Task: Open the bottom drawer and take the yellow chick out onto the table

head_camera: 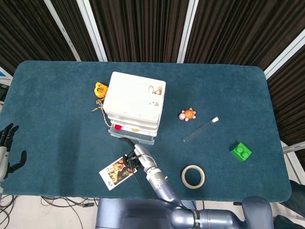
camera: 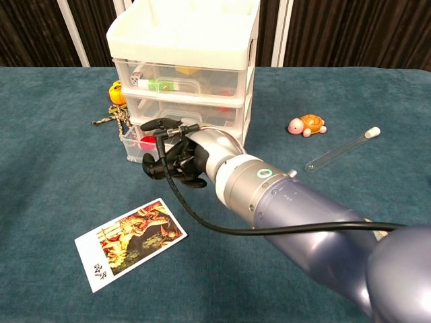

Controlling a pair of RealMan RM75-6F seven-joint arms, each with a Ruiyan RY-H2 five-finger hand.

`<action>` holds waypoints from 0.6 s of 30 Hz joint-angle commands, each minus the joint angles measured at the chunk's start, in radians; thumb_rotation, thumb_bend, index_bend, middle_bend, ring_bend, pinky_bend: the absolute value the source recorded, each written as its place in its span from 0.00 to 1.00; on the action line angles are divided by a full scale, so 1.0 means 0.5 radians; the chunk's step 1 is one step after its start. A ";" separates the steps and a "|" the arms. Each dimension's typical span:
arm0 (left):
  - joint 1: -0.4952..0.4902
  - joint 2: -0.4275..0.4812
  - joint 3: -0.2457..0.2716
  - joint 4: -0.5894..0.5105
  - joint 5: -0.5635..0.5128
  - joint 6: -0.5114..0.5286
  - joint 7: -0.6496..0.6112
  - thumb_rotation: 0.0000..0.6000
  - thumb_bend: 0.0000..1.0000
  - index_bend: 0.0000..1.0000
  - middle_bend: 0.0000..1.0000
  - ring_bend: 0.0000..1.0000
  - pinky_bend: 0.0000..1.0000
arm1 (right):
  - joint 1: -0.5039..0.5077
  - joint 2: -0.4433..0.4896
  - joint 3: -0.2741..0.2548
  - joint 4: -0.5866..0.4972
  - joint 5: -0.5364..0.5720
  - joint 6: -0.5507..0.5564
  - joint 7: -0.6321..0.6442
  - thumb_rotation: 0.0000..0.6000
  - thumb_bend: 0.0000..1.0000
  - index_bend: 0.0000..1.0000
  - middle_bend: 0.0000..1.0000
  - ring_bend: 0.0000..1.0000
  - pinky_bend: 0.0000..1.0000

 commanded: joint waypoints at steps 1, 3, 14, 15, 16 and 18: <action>0.000 0.001 0.000 0.000 -0.001 -0.002 -0.002 1.00 0.46 0.03 0.00 0.00 0.00 | 0.048 0.018 -0.001 0.031 0.050 0.093 -0.212 1.00 0.64 0.13 1.00 1.00 1.00; -0.001 0.003 -0.001 -0.002 -0.005 -0.004 -0.004 1.00 0.46 0.03 0.00 0.00 0.00 | 0.074 0.009 -0.003 0.052 0.094 0.154 -0.345 1.00 0.64 0.12 1.00 1.00 1.00; -0.003 0.009 0.000 -0.008 -0.009 -0.015 -0.008 1.00 0.46 0.03 0.00 0.00 0.00 | 0.170 -0.051 -0.011 0.189 0.231 0.337 -0.774 1.00 0.64 0.12 1.00 1.00 1.00; -0.003 0.009 0.001 -0.008 -0.009 -0.015 -0.008 1.00 0.46 0.03 0.00 0.00 0.00 | 0.172 -0.052 -0.013 0.189 0.249 0.328 -0.788 1.00 0.64 0.12 1.00 1.00 1.00; -0.002 0.009 0.001 -0.008 -0.009 -0.016 -0.008 1.00 0.46 0.03 0.00 0.00 0.00 | 0.175 -0.052 -0.015 0.189 0.272 0.314 -0.802 1.00 0.64 0.13 1.00 1.00 1.00; -0.002 0.010 0.002 -0.011 -0.010 -0.016 -0.007 1.00 0.46 0.04 0.00 0.00 0.00 | 0.183 -0.053 -0.020 0.193 0.299 0.300 -0.828 1.00 0.64 0.13 1.00 1.00 1.00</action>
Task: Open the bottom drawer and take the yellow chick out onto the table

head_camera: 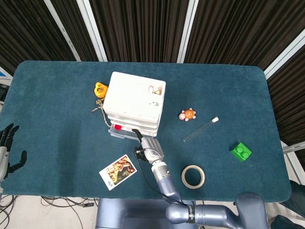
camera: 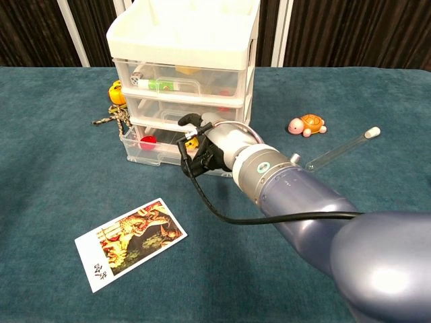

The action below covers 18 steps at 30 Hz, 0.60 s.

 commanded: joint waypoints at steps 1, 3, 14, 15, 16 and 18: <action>0.001 0.001 0.000 -0.003 -0.002 -0.001 -0.001 1.00 0.46 0.04 0.00 0.00 0.00 | 0.017 -0.009 -0.011 0.014 0.046 -0.022 -0.047 1.00 0.64 0.13 1.00 1.00 1.00; 0.001 0.002 0.000 -0.003 -0.002 -0.001 -0.002 1.00 0.46 0.04 0.00 0.00 0.00 | 0.026 -0.019 -0.016 0.031 0.071 -0.029 -0.075 1.00 0.64 0.14 1.00 1.00 1.00; 0.000 0.003 -0.001 -0.005 -0.002 -0.001 -0.009 1.00 0.46 0.04 0.00 0.00 0.00 | 0.075 -0.035 0.012 0.075 0.220 -0.108 -0.153 1.00 0.64 0.16 1.00 1.00 1.00; 0.000 0.003 -0.001 -0.004 -0.002 -0.001 -0.009 1.00 0.46 0.04 0.00 0.00 0.00 | 0.078 -0.037 0.014 0.076 0.226 -0.110 -0.156 1.00 0.64 0.16 1.00 1.00 1.00; 0.000 0.003 -0.001 -0.004 -0.002 -0.002 -0.010 1.00 0.46 0.04 0.00 0.00 0.00 | 0.082 -0.038 0.019 0.076 0.237 -0.118 -0.156 1.00 0.64 0.16 1.00 1.00 1.00; 0.000 0.003 0.000 -0.005 -0.003 -0.004 -0.009 1.00 0.46 0.04 0.00 0.00 0.00 | 0.086 -0.033 0.026 0.066 0.255 -0.138 -0.149 1.00 0.64 0.17 1.00 1.00 1.00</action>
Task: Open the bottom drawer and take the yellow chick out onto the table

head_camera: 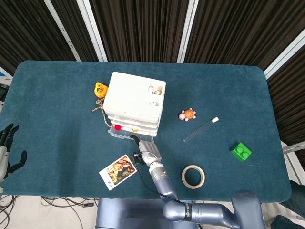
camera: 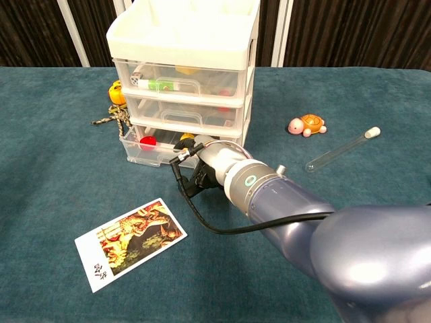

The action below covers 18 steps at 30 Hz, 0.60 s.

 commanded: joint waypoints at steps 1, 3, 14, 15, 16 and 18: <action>-0.001 0.000 0.000 0.000 0.000 -0.001 0.001 1.00 0.46 0.04 0.00 0.00 0.00 | 0.007 0.008 0.010 -0.015 0.020 -0.026 0.008 1.00 0.64 0.18 1.00 1.00 1.00; 0.000 0.000 0.000 -0.001 -0.002 -0.003 0.000 1.00 0.46 0.04 0.00 0.00 0.00 | 0.008 0.021 0.015 -0.033 0.028 -0.050 0.023 1.00 0.64 0.20 1.00 1.00 1.00; -0.001 0.002 0.002 -0.005 -0.003 -0.006 -0.003 1.00 0.46 0.04 0.00 0.00 0.00 | 0.016 0.113 -0.017 -0.143 0.087 -0.110 0.022 1.00 0.64 0.25 1.00 1.00 1.00; -0.001 0.002 0.002 -0.006 -0.004 -0.007 -0.003 1.00 0.46 0.04 0.00 0.00 0.00 | 0.015 0.125 -0.021 -0.157 0.093 -0.119 0.025 1.00 0.64 0.25 1.00 1.00 1.00; -0.001 0.003 0.001 -0.007 -0.005 -0.007 -0.002 1.00 0.46 0.04 0.00 0.00 0.00 | 0.014 0.134 -0.027 -0.169 0.099 -0.126 0.025 1.00 0.64 0.25 1.00 1.00 1.00; -0.001 0.004 0.001 -0.007 -0.008 -0.008 -0.002 1.00 0.46 0.04 0.00 0.00 0.00 | 0.015 0.161 -0.048 -0.200 0.113 -0.147 0.021 1.00 0.64 0.25 1.00 1.00 1.00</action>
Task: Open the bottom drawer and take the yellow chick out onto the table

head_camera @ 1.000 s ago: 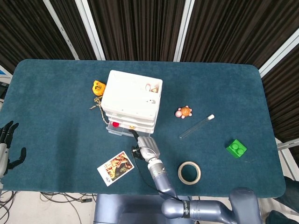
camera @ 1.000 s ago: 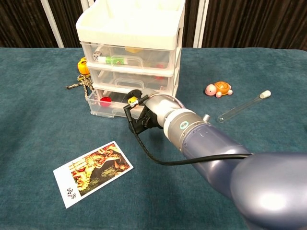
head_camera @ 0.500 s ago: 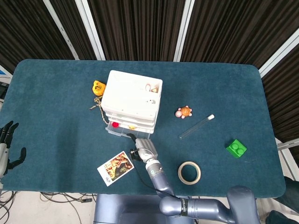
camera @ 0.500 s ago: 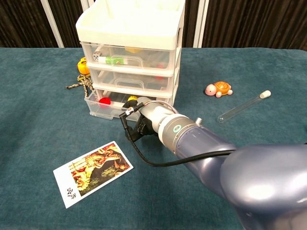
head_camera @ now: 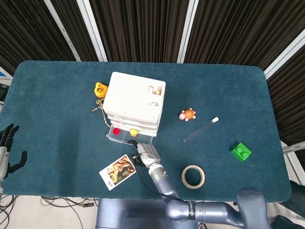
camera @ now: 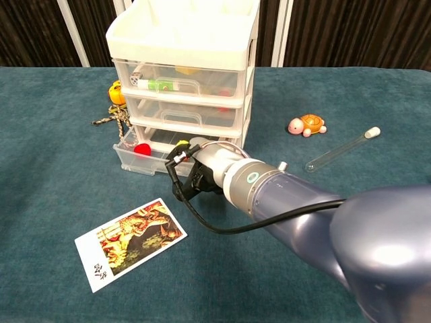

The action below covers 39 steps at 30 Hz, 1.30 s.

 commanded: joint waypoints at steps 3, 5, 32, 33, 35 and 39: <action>0.000 0.001 -0.001 -0.001 -0.003 0.000 0.000 1.00 0.46 0.04 0.00 0.00 0.00 | 0.000 0.045 -0.054 -0.058 0.016 -0.029 -0.004 1.00 0.64 0.25 1.00 1.00 1.00; 0.001 0.001 0.000 -0.002 -0.002 0.001 0.002 1.00 0.46 0.04 0.00 0.00 0.00 | -0.006 0.051 -0.074 -0.077 0.012 -0.022 0.007 1.00 0.64 0.25 1.00 1.00 1.00; -0.001 0.004 0.000 -0.006 -0.012 -0.009 0.007 1.00 0.46 0.04 0.00 0.00 0.00 | 0.004 0.140 -0.179 -0.286 0.001 0.059 -0.018 1.00 0.64 0.13 1.00 1.00 1.00; -0.001 0.004 0.001 -0.007 -0.012 -0.010 0.008 1.00 0.46 0.04 0.00 0.00 0.00 | 0.006 0.150 -0.183 -0.296 0.007 0.060 -0.025 1.00 0.64 0.12 1.00 1.00 1.00; -0.001 0.005 0.001 -0.008 -0.014 -0.011 0.009 1.00 0.46 0.04 0.00 0.00 0.00 | 0.013 0.169 -0.192 -0.315 0.025 0.060 -0.044 1.00 0.64 0.10 1.00 1.00 1.00; -0.001 0.006 0.001 -0.011 -0.015 -0.012 0.011 1.00 0.46 0.04 0.00 0.00 0.00 | 0.020 0.209 -0.206 -0.370 0.051 0.065 -0.066 1.00 0.64 0.09 1.00 1.00 1.00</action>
